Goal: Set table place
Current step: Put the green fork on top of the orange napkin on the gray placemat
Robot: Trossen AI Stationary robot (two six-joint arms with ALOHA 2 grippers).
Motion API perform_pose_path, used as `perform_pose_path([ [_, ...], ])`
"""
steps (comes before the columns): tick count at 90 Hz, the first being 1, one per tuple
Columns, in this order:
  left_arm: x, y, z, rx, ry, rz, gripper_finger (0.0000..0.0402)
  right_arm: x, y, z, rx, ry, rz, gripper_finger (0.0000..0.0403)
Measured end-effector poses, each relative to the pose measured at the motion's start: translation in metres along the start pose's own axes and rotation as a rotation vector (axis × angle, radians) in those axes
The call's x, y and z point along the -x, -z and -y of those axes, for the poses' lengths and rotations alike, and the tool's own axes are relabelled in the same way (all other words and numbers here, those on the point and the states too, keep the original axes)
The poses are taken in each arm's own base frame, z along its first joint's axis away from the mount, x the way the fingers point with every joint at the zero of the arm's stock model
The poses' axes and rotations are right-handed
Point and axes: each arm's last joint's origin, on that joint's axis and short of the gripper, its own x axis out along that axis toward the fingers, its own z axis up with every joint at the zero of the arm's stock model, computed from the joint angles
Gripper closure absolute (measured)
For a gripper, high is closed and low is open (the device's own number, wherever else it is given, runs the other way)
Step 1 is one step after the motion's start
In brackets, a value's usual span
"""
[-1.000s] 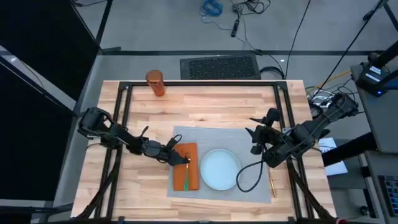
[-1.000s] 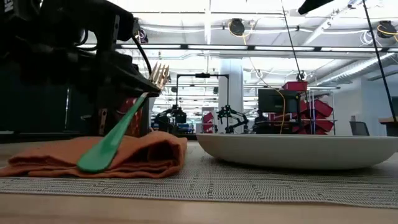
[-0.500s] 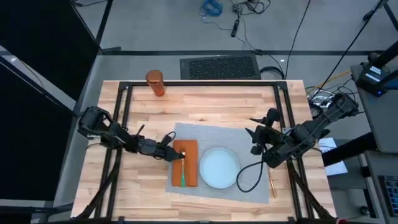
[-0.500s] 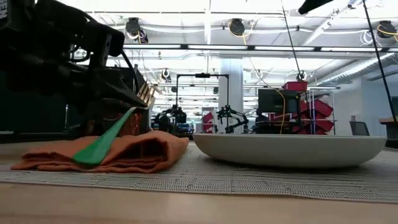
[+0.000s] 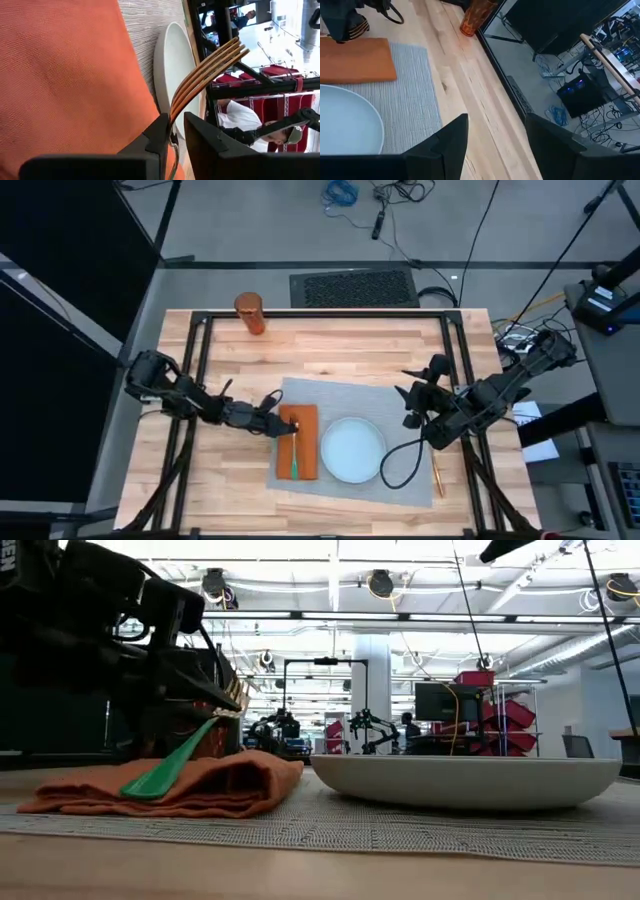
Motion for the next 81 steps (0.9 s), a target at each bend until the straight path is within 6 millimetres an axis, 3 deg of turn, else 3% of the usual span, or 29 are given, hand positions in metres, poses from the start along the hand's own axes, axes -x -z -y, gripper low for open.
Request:
perform_pose_path([
  [57, -0.0009, -0.0032, -0.009, 0.146, -0.086, -0.098, 0.0353, 0.0068, 0.0016, -0.004, 0.018, -0.027, 0.022, 0.022],
  [81, -0.0085, -0.0082, -0.007, 0.146, -0.12, -0.145, 0.0281, 0.0081, 0.0019, -0.0047, 0.04, -0.031, 0.026, 0.022],
])
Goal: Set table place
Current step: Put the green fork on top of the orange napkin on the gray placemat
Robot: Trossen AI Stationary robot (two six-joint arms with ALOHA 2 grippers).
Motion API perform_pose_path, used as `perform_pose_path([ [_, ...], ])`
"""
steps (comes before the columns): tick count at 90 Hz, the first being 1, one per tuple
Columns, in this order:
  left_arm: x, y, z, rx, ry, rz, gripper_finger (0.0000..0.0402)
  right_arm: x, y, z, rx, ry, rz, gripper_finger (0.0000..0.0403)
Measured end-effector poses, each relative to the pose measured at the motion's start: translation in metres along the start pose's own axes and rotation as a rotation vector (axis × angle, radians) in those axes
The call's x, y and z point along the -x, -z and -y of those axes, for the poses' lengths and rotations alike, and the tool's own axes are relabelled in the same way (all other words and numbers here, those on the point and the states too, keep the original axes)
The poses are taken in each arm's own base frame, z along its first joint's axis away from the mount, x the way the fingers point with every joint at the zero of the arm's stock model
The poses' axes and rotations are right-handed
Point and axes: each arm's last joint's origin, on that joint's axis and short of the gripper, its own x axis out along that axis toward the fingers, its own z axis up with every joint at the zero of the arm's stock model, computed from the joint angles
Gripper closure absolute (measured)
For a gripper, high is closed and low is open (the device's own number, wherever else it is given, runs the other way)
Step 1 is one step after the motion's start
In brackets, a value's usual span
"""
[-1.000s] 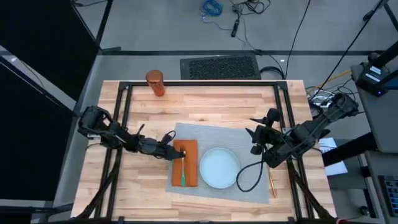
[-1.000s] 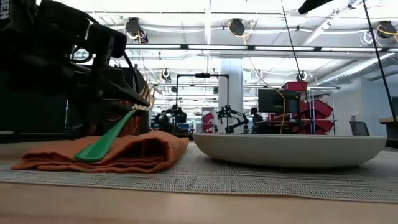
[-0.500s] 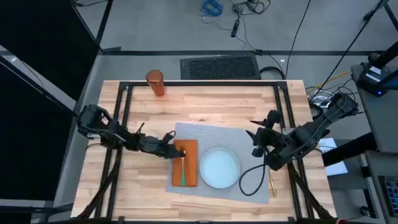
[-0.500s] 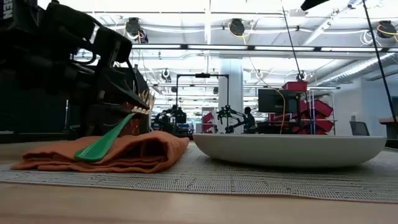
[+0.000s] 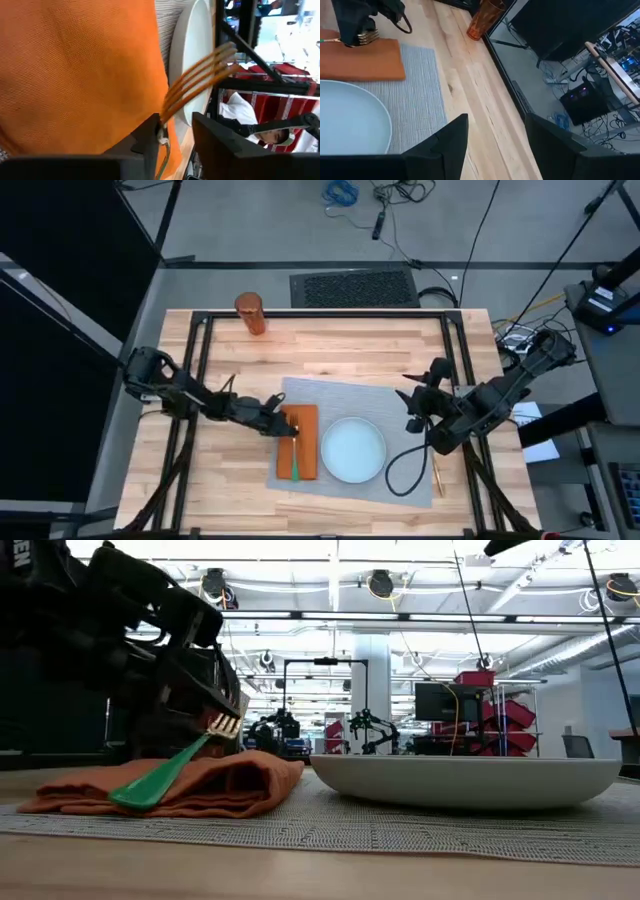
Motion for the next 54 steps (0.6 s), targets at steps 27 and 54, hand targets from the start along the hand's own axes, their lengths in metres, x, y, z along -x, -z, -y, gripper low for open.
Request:
perform_pose_path([
  [27, -0.003, -0.008, 0.01, -0.015, 0.075, -0.044, 0.0244, 0.005, 0.001, -0.003, 0.022, -0.019, 0.015, 0.022],
  [54, -0.001, -0.013, 0.016, -0.049, 0.159, -0.072, 0.0243, 0.005, 0.001, -0.003, 0.023, -0.02, 0.019, 0.022],
])
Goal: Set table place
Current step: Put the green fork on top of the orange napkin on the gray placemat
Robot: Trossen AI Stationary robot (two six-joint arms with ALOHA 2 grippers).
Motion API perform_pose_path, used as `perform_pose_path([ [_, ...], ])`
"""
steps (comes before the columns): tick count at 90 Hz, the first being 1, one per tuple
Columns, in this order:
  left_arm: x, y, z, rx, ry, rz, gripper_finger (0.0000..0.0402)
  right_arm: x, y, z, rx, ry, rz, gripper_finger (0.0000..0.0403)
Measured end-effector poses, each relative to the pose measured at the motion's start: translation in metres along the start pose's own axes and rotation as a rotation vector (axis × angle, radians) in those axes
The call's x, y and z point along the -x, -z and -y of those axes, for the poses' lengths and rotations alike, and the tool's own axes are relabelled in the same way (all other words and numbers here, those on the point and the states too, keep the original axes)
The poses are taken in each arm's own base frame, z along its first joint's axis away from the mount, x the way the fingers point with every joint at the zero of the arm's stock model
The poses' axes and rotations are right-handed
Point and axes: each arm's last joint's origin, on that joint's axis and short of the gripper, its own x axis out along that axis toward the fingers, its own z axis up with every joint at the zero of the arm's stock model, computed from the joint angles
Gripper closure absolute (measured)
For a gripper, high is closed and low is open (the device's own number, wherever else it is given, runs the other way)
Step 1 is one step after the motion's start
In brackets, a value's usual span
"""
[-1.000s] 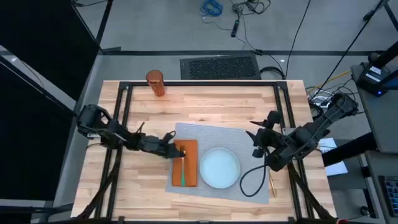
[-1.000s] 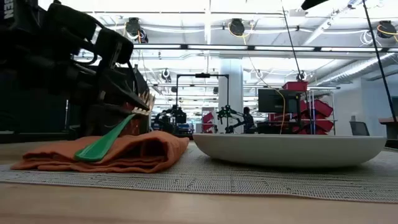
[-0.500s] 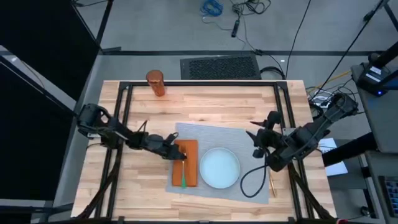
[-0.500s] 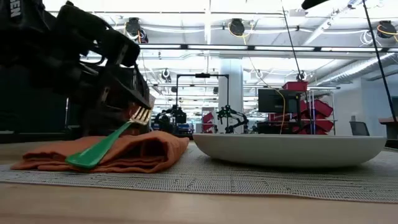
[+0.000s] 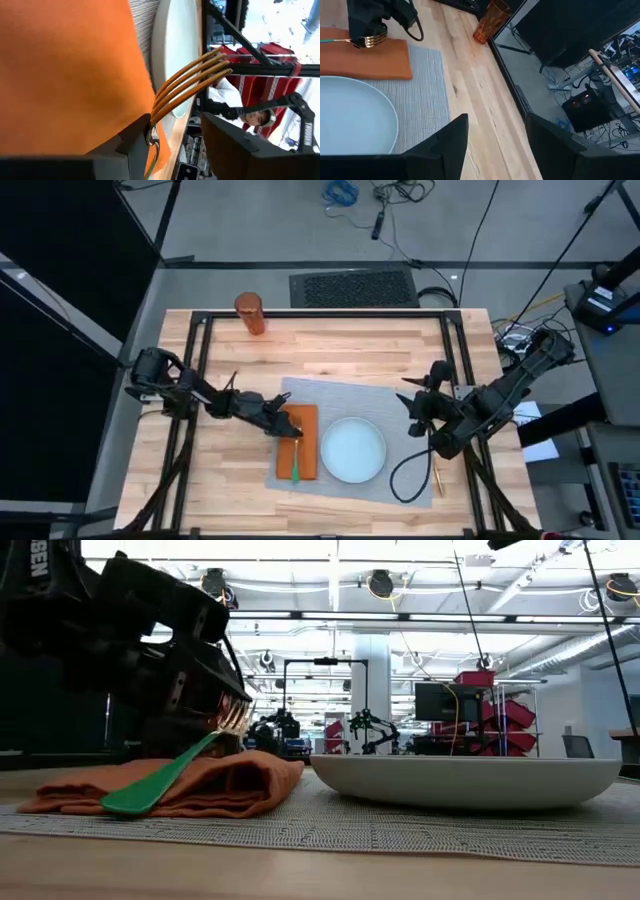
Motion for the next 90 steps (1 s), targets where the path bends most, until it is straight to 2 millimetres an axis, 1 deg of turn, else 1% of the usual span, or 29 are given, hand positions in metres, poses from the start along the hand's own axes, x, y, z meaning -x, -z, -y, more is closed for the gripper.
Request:
perform_pose_path([
  [23, 0.0, -0.001, 0.004, -0.067, 0.04, -0.015, 0.0243, 0.0, 0.0, 0.0, -0.005, -0.001, 0.002, 0.022],
  [34, 0.0, -0.002, -0.003, 0.018, -0.051, 0.034, 0.0246, 0.0, -0.001, -0.001, -0.01, -0.005, 0.006, 0.022],
  [49, -0.002, -0.004, -0.004, 0.066, -0.083, 0.076, 0.0247, 0.001, -0.001, -0.002, -0.011, -0.016, 0.007, 0.022],
  [63, -0.009, -0.005, 0.004, 0.057, -0.169, 0.05, 0.0247, 0.002, -0.001, -0.002, 0.001, -0.022, 0.011, 0.022],
  [72, -0.008, -0.005, 0.01, 0.031, -0.244, 0.035, 0.0247, 0.002, -0.001, -0.002, 0.005, -0.023, 0.01, 0.022],
  [81, -0.002, -0.005, 0.018, 0.013, -0.283, 0.039, 0.0247, 0.002, -0.001, -0.002, 0.007, -0.023, 0.011, 0.022],
  [90, 0.007, -0.003, 0.021, 0.012, -0.343, 0.051, 0.0247, 0.002, -0.001, -0.003, 0.008, -0.025, 0.013, 0.022],
])
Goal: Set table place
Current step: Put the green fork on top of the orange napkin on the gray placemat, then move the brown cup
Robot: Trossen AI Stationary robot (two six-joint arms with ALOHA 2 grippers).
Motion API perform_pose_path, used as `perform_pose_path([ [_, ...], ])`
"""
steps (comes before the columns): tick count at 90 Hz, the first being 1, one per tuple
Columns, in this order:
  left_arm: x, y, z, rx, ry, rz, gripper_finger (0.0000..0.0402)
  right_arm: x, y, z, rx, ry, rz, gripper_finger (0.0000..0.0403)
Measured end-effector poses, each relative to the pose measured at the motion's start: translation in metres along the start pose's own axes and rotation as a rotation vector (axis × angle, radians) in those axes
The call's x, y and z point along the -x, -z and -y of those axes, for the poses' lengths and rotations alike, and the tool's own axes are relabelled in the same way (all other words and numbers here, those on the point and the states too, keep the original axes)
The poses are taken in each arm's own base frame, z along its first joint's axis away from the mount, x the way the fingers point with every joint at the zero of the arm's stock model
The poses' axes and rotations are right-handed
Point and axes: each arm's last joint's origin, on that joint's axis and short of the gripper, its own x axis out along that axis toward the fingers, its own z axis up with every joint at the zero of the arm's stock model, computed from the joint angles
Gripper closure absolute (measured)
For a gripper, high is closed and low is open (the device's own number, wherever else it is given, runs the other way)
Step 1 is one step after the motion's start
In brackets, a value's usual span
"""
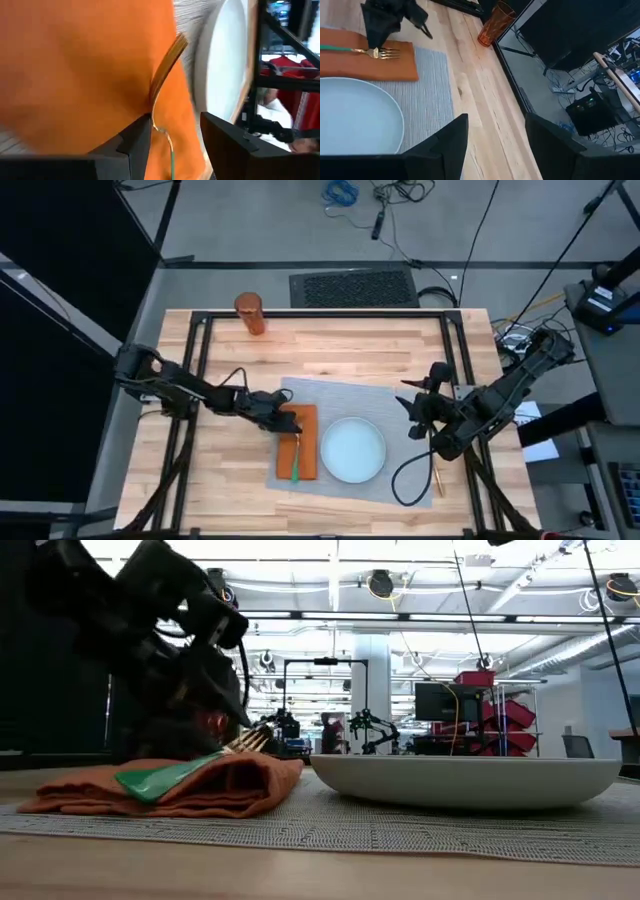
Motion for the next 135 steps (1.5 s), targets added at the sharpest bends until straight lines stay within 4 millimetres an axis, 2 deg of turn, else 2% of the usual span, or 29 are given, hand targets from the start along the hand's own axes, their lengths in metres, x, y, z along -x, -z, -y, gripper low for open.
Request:
perform_pose_path([
  [23, 0.025, 0.001, 0.003, -0.011, -0.075, 0.058, 0.0247, 0.0, -0.001, -0.001, -0.003, -0.004, 0.008, 0.022],
  [35, 0.036, 0.0, 0.009, -0.051, -0.05, 0.103, 0.0247, 0.0, -0.002, -0.001, -0.007, -0.005, 0.013, 0.022],
  [57, 0.061, -0.014, 0.014, -0.164, -0.07, 0.23, 0.0247, -0.007, -0.003, 0.003, -0.079, 0.018, -0.011, 0.022],
  [75, 0.089, -0.028, 0.007, -0.249, -0.131, 0.266, 0.0247, -0.018, -0.012, 0.001, -0.162, -0.137, -0.062, 0.022],
  [90, 0.113, -0.028, 0.004, -0.371, -0.351, 0.183, 0.0247, -0.027, -0.027, -0.005, -0.168, -0.255, -0.015, 0.022],
  [99, 0.127, -0.027, 0.009, -0.474, -0.501, 0.136, 0.0247, -0.04, -0.036, -0.004, -0.173, -0.298, 0.007, 0.022],
  [112, 0.147, -0.031, 0.032, -0.672, -0.629, 0.149, 0.0247, -0.069, -0.041, 0.003, -0.185, -0.349, -0.027, 0.022],
  [123, 0.165, -0.036, 0.053, -0.849, -0.762, 0.18, 0.0247, -0.098, -0.039, 0.008, -0.197, -0.384, -0.103, 0.022],
  [135, 0.179, -0.041, 0.067, -1.073, -0.986, 0.149, 0.0247, -0.123, -0.035, 0.006, -0.195, -0.434, -0.176, 0.022],
])
